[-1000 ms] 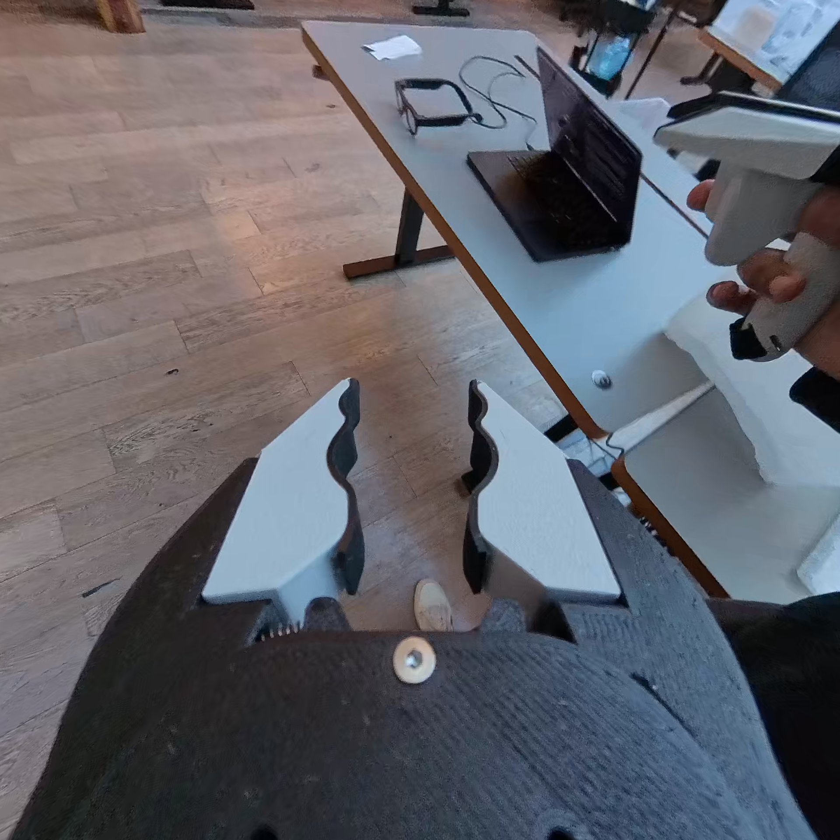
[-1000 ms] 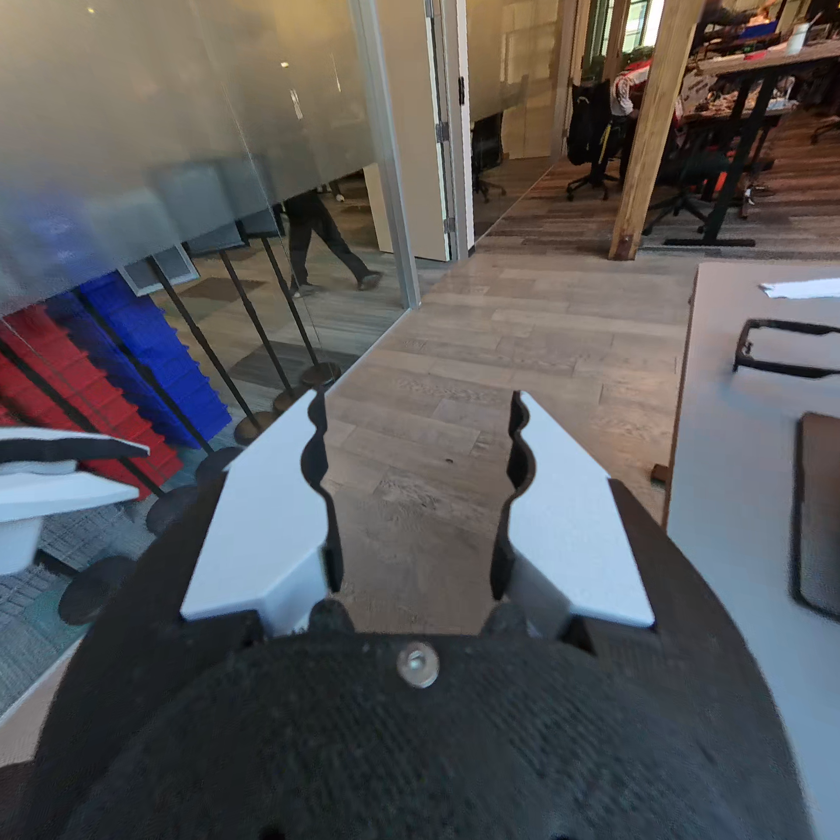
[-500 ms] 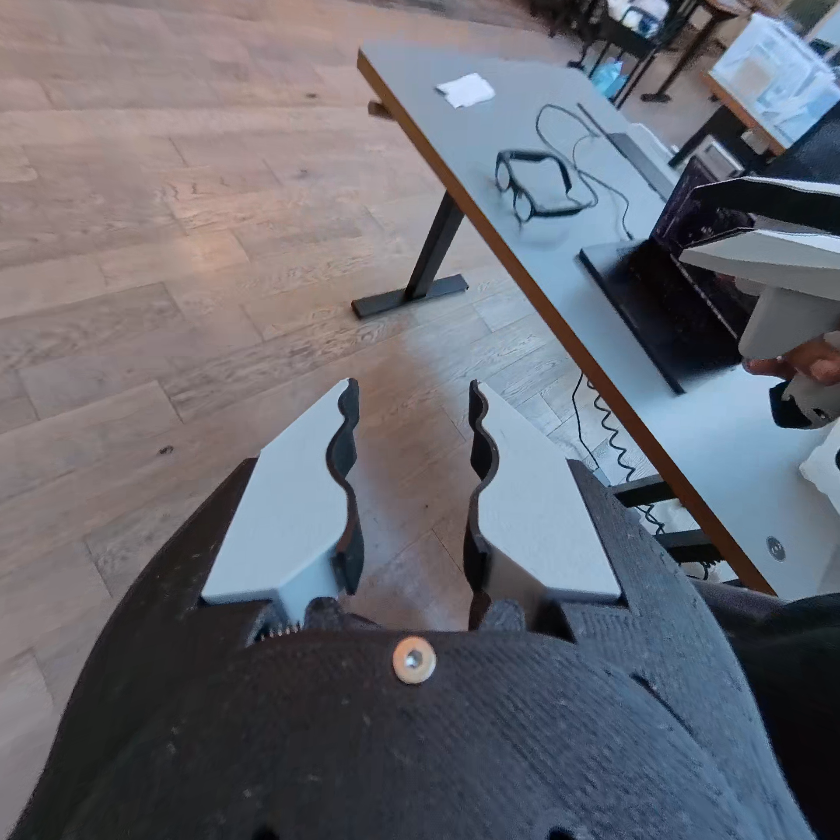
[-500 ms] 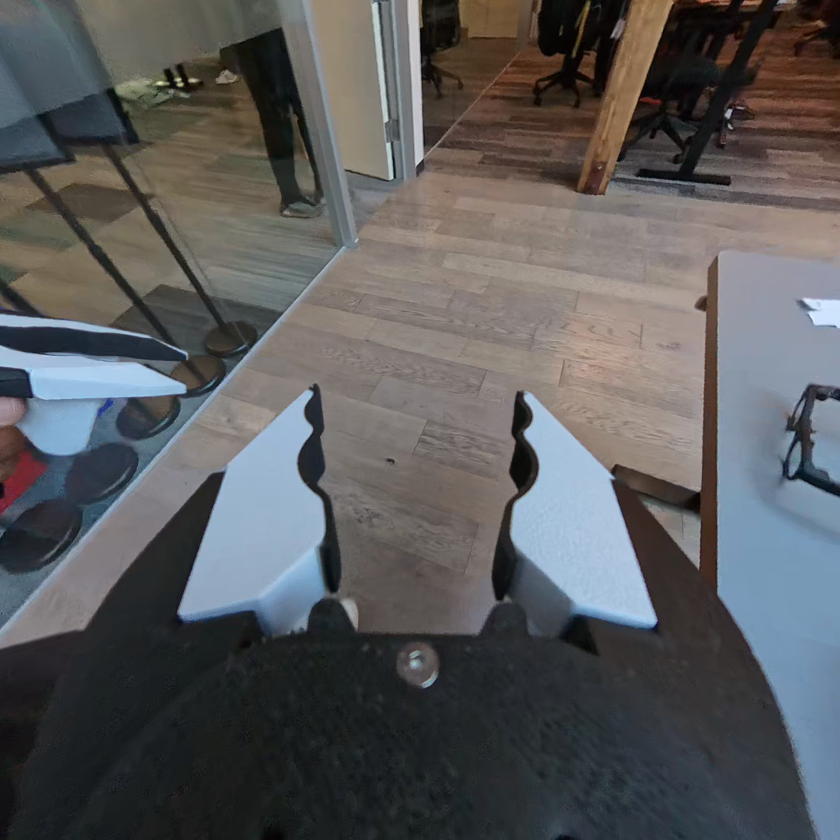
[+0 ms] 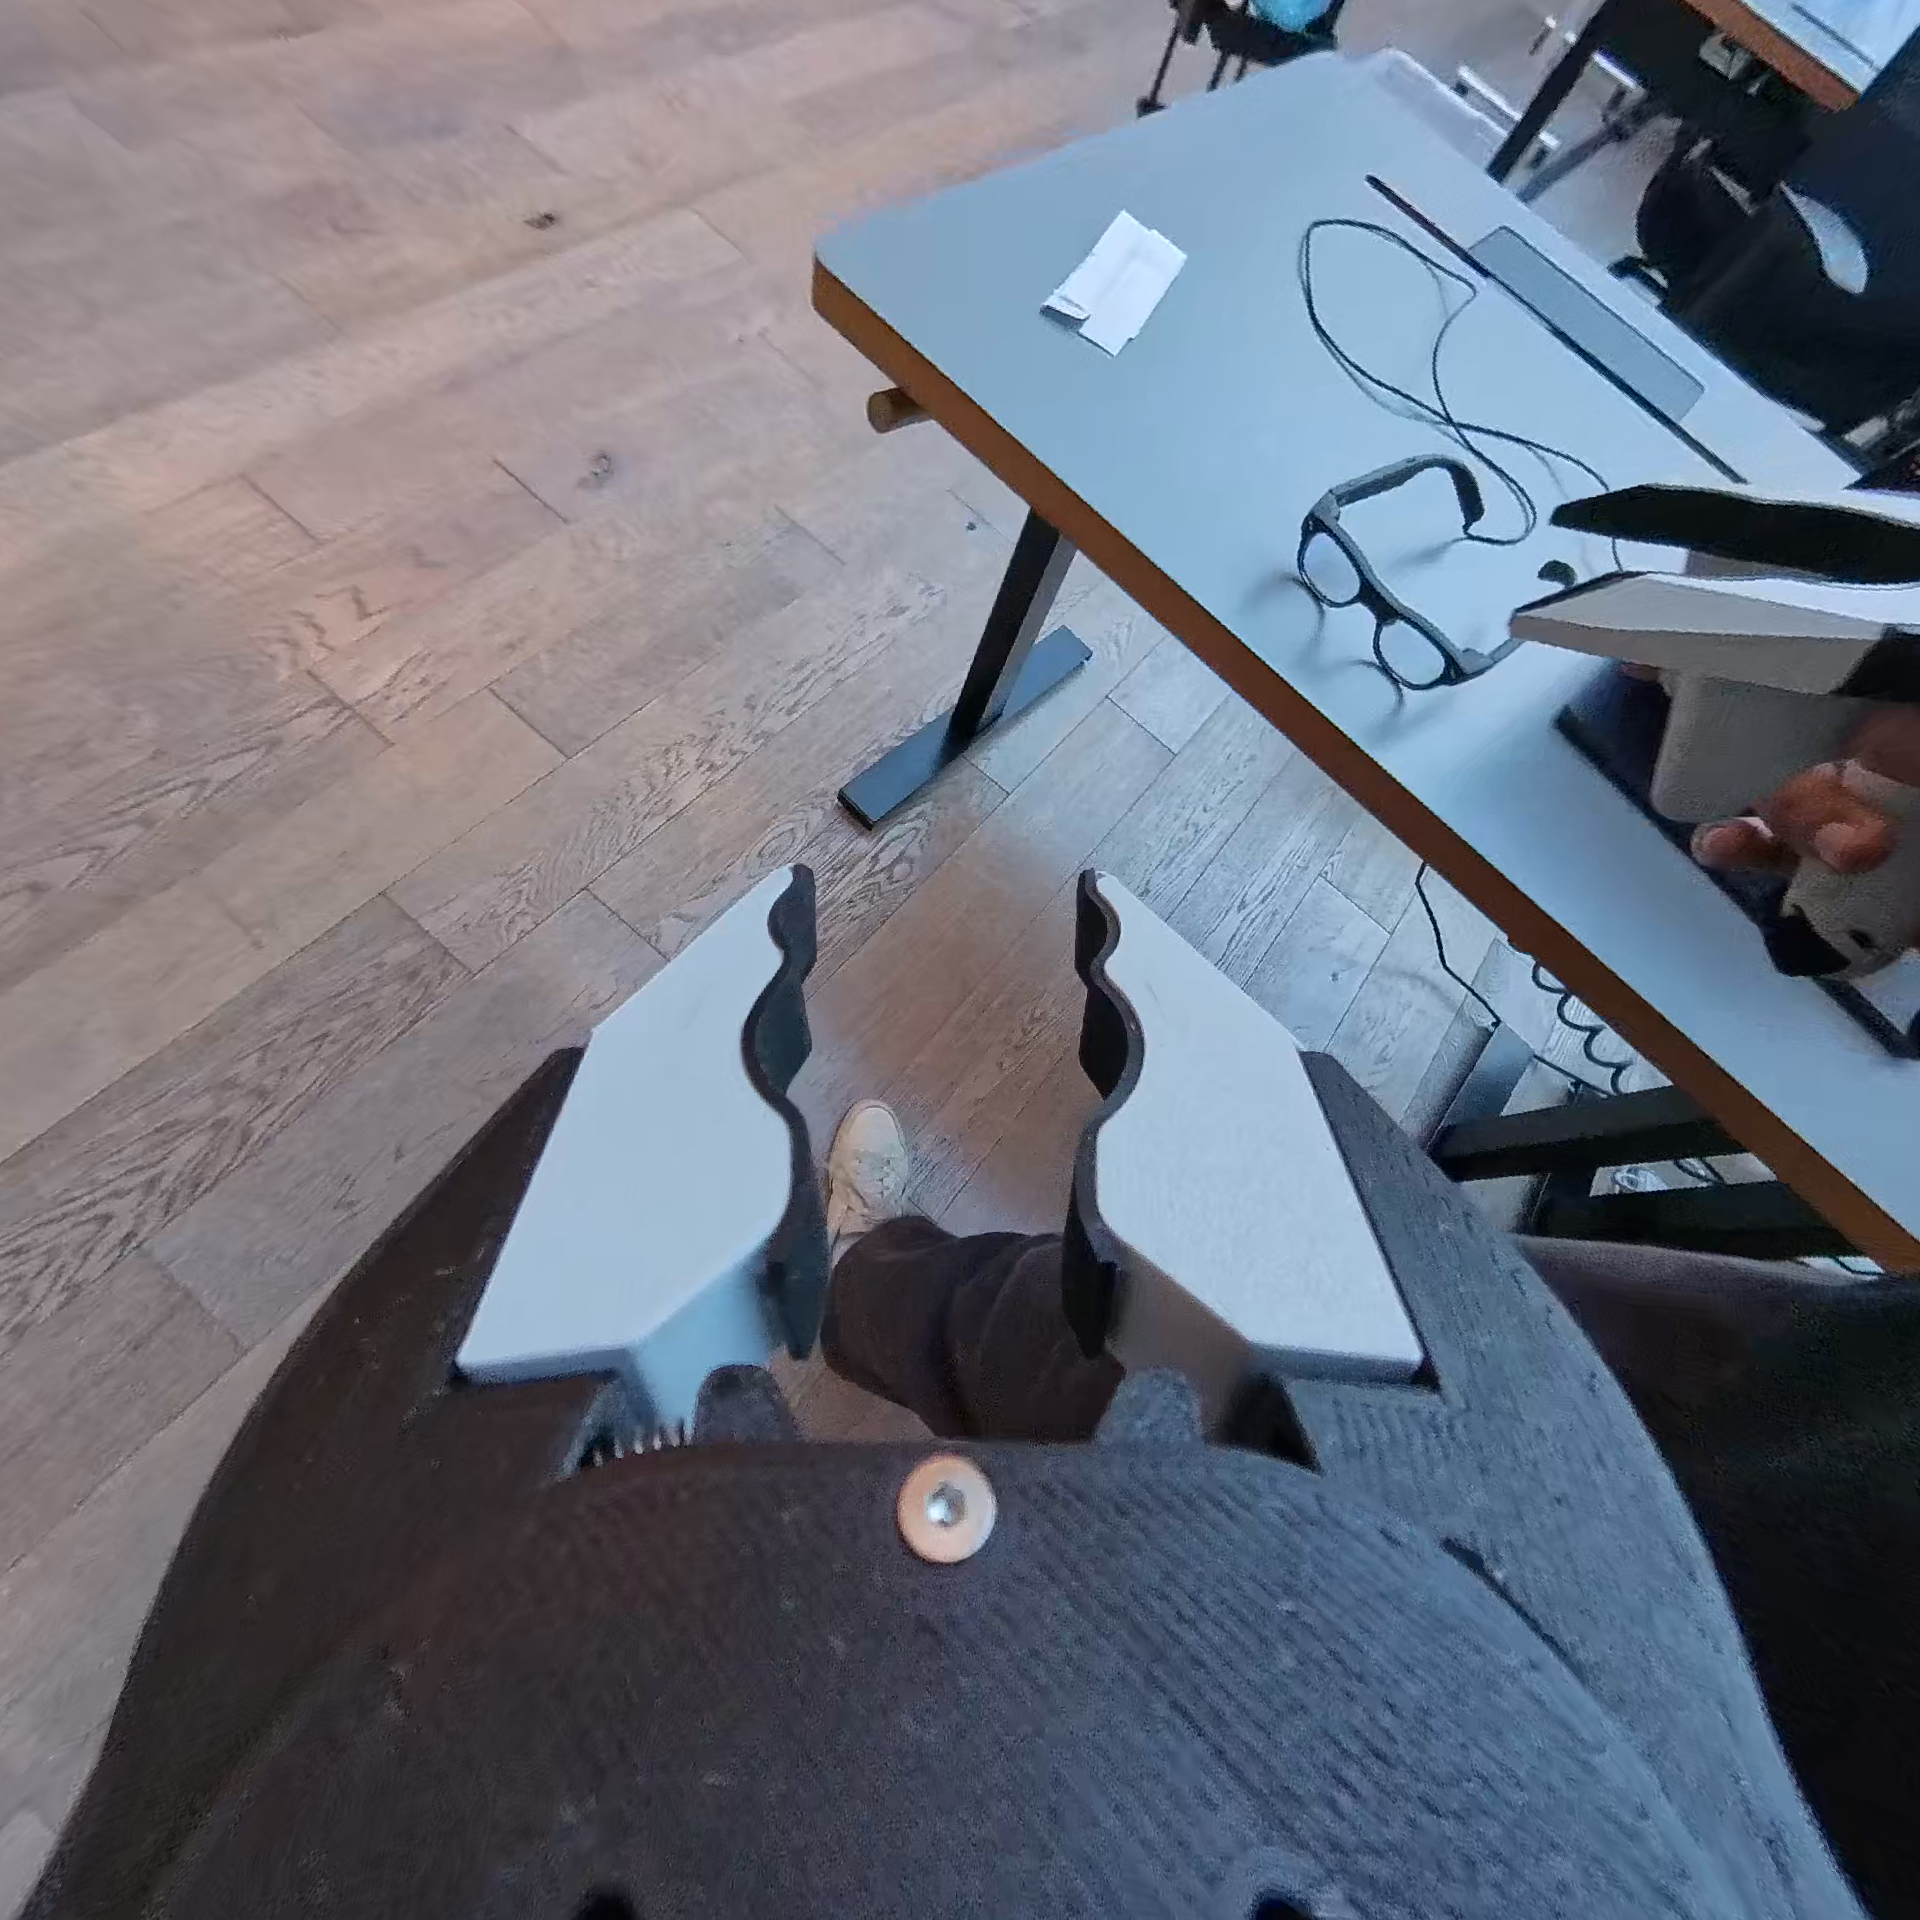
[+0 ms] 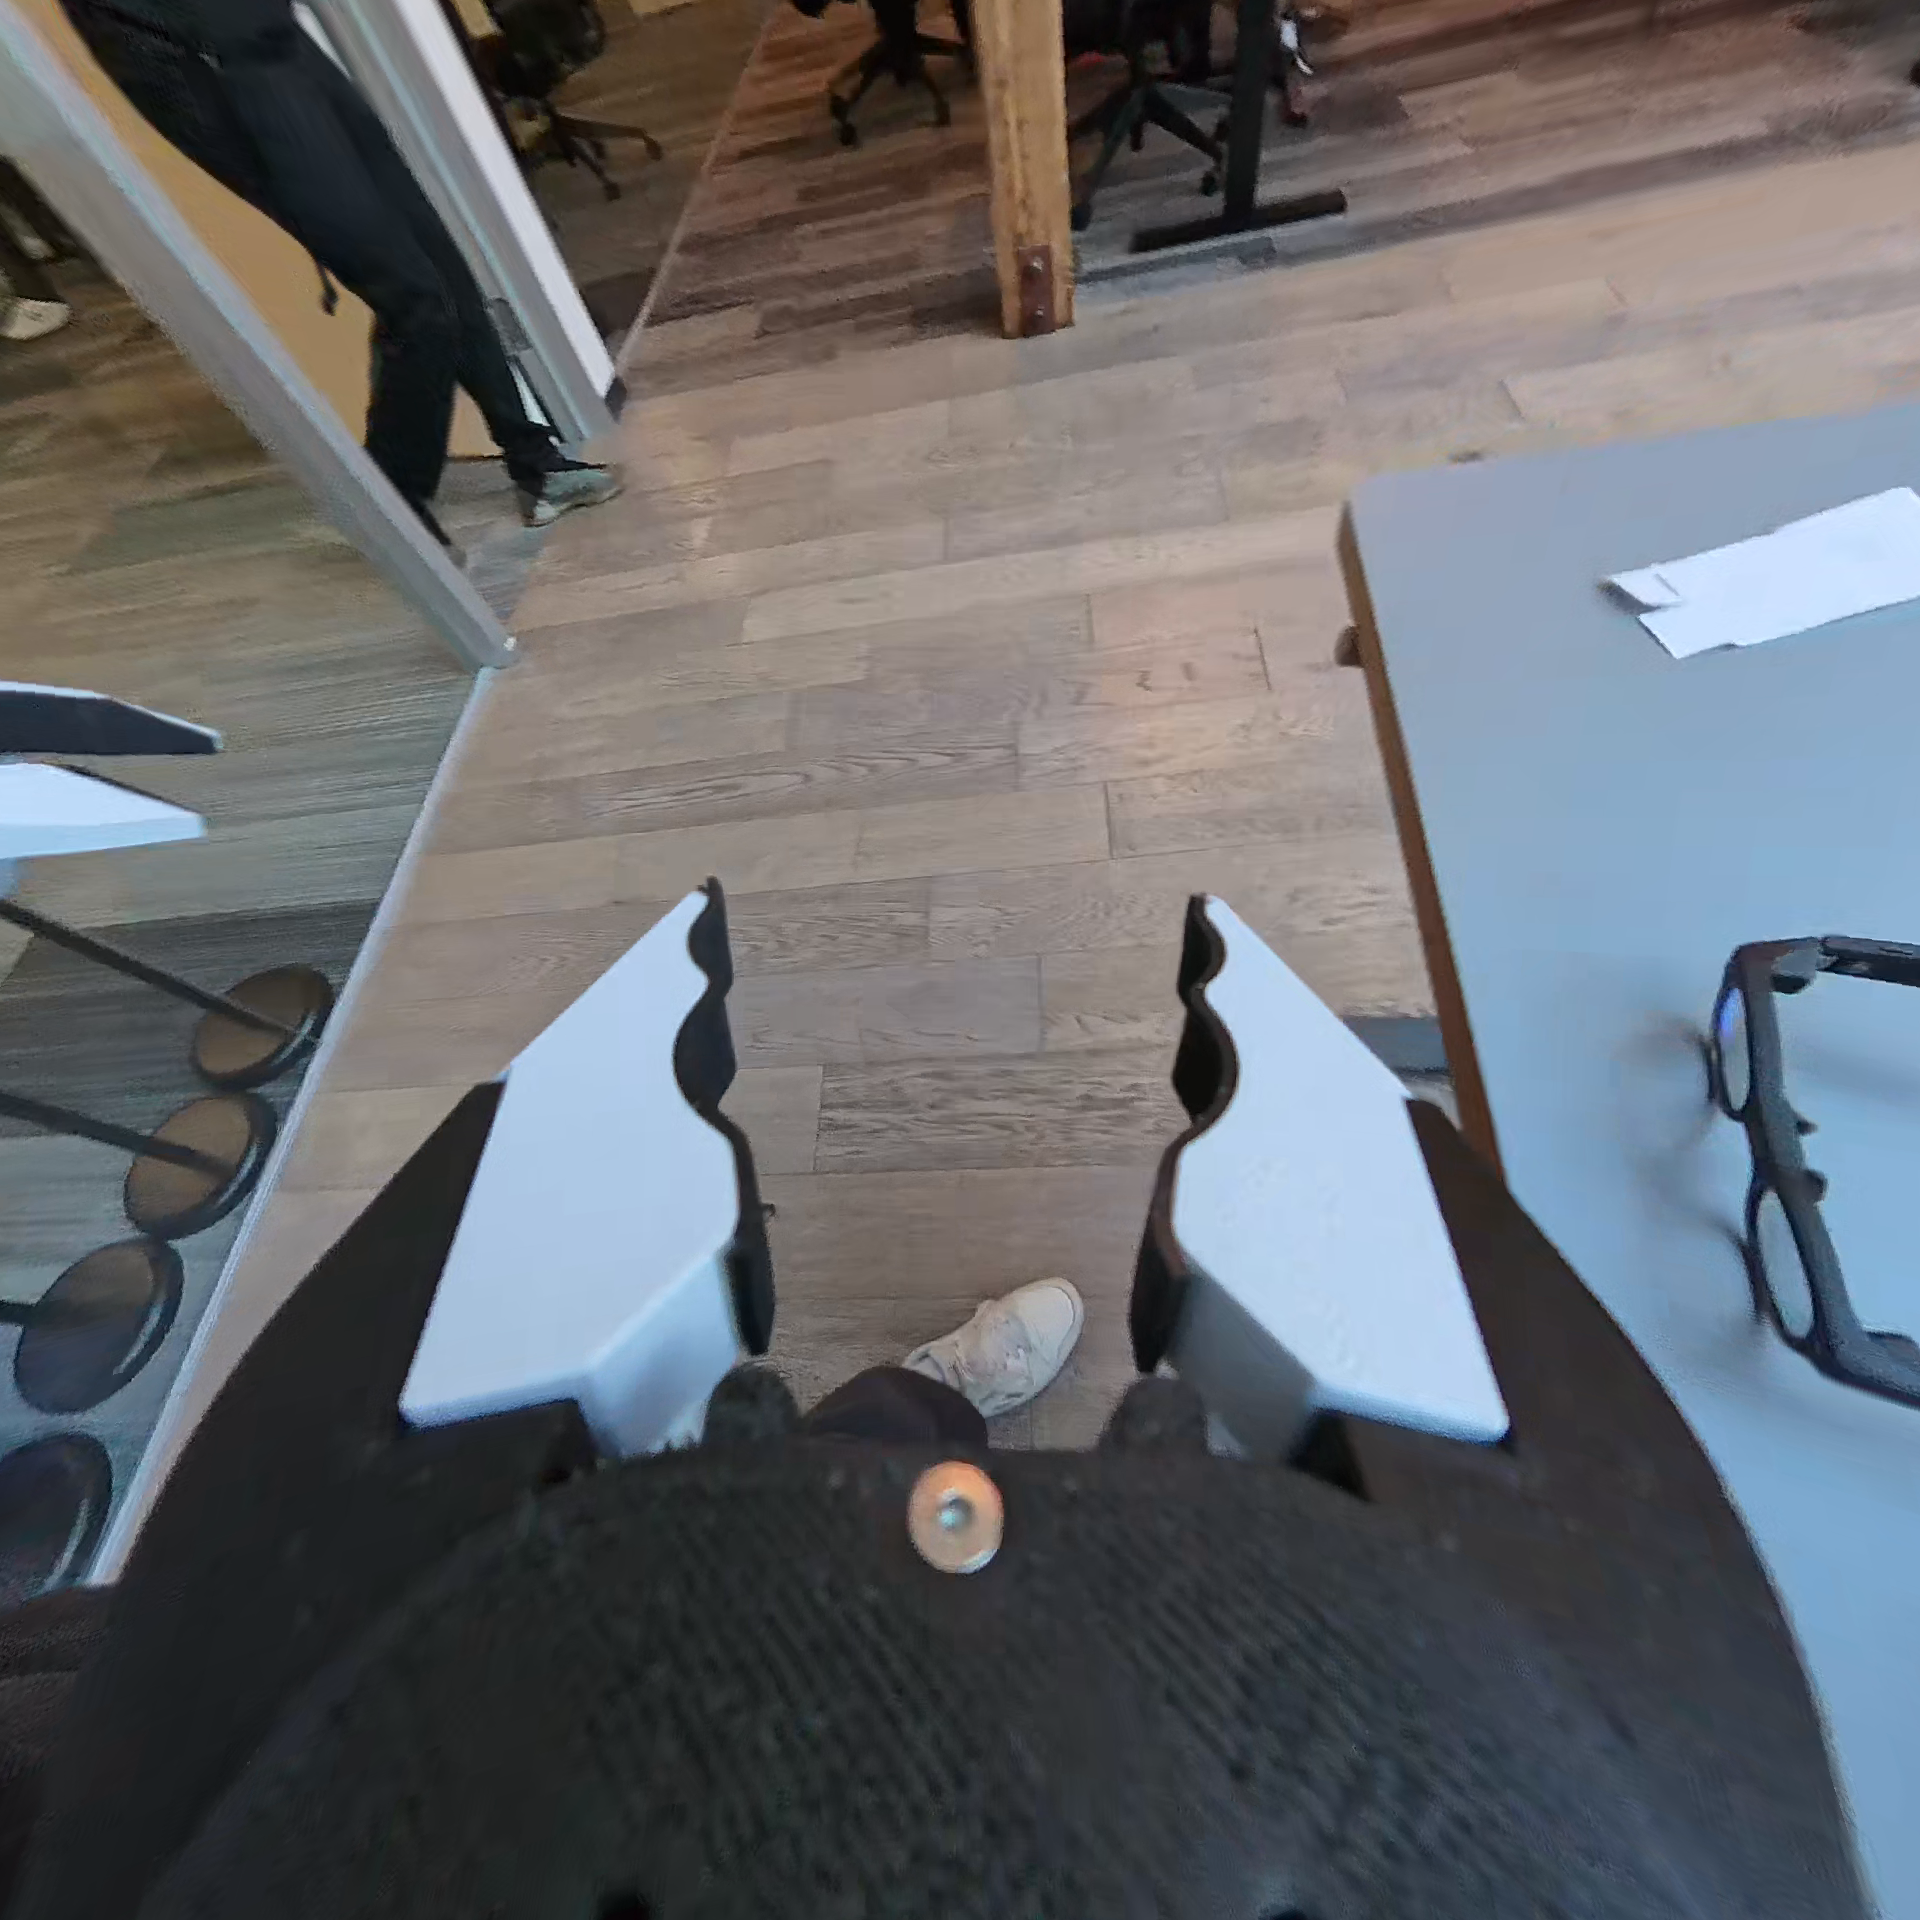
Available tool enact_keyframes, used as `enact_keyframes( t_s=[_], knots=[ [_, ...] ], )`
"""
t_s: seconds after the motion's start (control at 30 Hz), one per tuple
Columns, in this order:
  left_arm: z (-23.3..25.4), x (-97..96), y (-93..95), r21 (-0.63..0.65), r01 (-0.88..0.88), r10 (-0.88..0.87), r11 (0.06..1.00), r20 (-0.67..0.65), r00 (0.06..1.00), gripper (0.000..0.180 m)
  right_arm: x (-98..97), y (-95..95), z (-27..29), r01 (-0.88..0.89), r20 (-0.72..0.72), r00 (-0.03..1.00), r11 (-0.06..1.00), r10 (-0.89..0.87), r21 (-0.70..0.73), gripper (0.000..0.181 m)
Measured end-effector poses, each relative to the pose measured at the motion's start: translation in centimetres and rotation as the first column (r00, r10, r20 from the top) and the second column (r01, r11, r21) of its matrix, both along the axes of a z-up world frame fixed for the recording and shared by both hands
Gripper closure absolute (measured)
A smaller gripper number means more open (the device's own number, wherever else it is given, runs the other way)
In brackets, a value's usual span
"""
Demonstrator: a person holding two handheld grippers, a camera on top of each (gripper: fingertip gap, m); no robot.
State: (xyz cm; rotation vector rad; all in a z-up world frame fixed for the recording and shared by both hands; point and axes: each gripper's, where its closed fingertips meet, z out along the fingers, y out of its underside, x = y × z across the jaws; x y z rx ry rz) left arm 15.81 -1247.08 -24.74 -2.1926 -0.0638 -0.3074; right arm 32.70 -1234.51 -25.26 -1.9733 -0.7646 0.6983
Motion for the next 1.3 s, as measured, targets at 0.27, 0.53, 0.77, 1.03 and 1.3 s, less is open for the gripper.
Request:
enact_keyframes(
  t_s=[0.27,0.53,0.77,1.03,1.3],
  knots=[
    [1.8,0.5,18.0,-0.045,0.245,-0.247,0.969,-0.046,0.968,0.129,-1.1,16.5,2.6,0.143,-0.053,0.988,0.989,-0.144,-0.022,0.094],
    [2.3,0.7,32.8,-0.015,0.403,-0.401,0.915,0.089,0.912,0.13,-0.5,23.3,0.6,0.269,-0.023,0.963,0.962,-0.27,-0.037,0.107],
    [0.4,-2.8,42.9,-0.028,0.472,-0.465,0.881,0.135,0.875,0.131,-7.9,31.3,-1.0,0.202,0.054,0.978,0.979,-0.2,-0.036,0.113],
    [1.3,-16.3,59.7,-0.034,0.492,-0.491,0.87,0.034,0.87,0.13,-19.1,49.8,1.2,0.288,0.0,0.958,0.958,-0.288,-0.007,0.116],
    [1.6,-22.3,78.1,-0.047,0.568,-0.568,0.822,0.008,0.823,0.147,-23.9,67.1,3.2,0.384,-0.061,0.923,0.92,-0.38,0.08,0.15]
  ],
)
